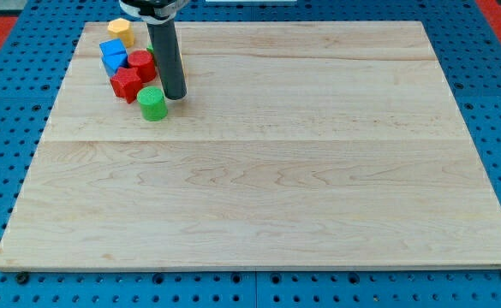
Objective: Separate yellow heart from green star
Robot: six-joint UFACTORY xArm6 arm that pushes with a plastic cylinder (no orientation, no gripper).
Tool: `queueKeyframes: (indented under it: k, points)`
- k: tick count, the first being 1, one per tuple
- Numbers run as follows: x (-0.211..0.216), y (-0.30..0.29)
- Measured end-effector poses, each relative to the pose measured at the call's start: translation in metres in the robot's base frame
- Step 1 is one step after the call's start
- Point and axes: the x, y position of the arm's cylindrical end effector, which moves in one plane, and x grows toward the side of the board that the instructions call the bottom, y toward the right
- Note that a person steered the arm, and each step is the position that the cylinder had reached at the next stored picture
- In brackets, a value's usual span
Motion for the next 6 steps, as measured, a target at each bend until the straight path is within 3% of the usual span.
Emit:
queueKeyframes:
  k: [3,6]
  points:
    - [0.0,0.043]
    - [-0.114,0.045]
